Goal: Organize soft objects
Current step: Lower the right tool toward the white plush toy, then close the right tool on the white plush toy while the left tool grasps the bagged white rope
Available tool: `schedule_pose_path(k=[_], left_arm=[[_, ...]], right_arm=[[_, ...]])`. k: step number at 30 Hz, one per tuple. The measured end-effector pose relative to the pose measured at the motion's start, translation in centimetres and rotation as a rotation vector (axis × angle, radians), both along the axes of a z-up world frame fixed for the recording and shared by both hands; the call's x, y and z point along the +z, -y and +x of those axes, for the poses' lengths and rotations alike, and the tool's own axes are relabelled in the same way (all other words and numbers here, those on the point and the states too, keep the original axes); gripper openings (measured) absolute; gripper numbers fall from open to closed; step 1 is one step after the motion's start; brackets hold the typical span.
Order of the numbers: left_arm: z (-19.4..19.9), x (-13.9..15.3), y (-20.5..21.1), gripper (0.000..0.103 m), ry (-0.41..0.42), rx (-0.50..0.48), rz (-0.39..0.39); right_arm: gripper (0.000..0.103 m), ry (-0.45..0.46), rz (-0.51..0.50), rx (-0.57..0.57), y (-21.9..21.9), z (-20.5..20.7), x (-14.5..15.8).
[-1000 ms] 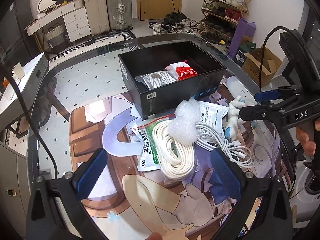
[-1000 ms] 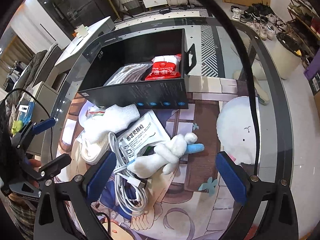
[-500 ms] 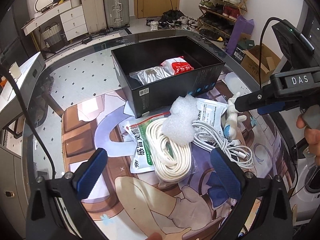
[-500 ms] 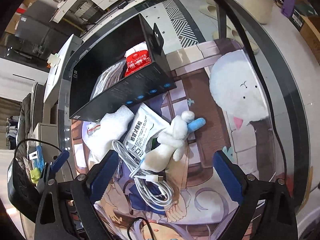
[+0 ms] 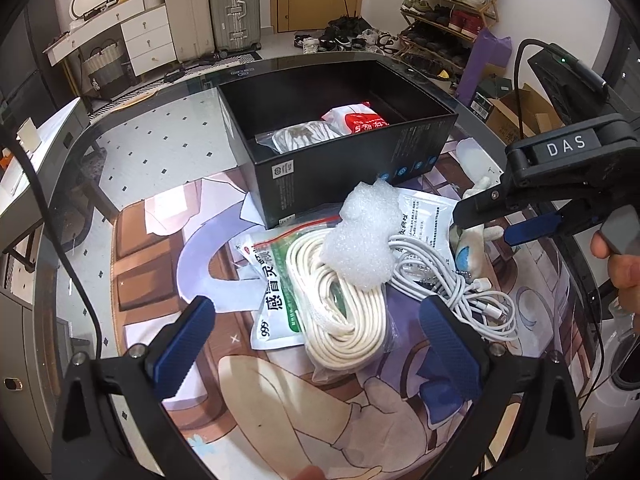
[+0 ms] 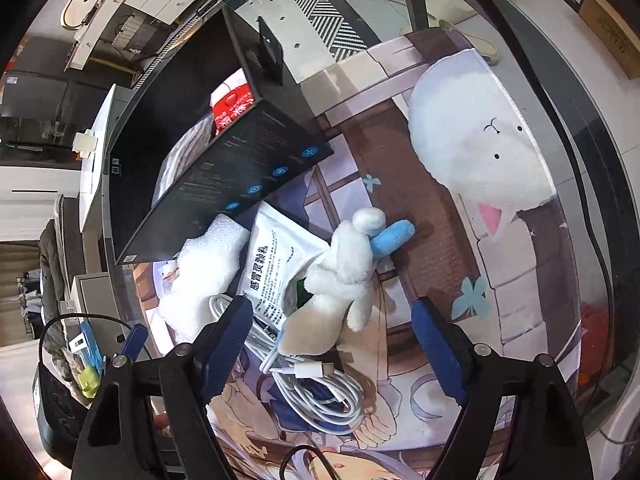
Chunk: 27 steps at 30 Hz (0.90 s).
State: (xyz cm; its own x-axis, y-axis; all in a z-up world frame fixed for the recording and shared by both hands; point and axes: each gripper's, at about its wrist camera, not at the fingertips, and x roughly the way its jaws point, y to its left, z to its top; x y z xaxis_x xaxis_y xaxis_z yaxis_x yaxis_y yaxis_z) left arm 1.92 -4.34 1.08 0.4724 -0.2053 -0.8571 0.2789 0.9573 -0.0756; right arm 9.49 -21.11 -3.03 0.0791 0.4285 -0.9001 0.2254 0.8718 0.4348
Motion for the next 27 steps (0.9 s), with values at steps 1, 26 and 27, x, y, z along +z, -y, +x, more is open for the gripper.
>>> schedule_pose_path(k=[1, 26, 27], left_arm=[[0.1, -0.1, 0.1, 0.102, -0.001, -0.001, -0.001], [1.7, -2.5, 0.8, 0.07, -0.054, 0.012, -0.002], [1.8, -2.5, 0.8, 0.066, -0.06, 0.015, 0.0]], right_arm=[[0.082, -0.005, -0.003, -0.006, 0.1, 0.1, -0.3], [0.04, 0.007, -0.121, 0.074, -2.1, 1.6, -0.4], [0.035, 0.005, -0.123, 0.073, -2.0, 1.6, -0.3]])
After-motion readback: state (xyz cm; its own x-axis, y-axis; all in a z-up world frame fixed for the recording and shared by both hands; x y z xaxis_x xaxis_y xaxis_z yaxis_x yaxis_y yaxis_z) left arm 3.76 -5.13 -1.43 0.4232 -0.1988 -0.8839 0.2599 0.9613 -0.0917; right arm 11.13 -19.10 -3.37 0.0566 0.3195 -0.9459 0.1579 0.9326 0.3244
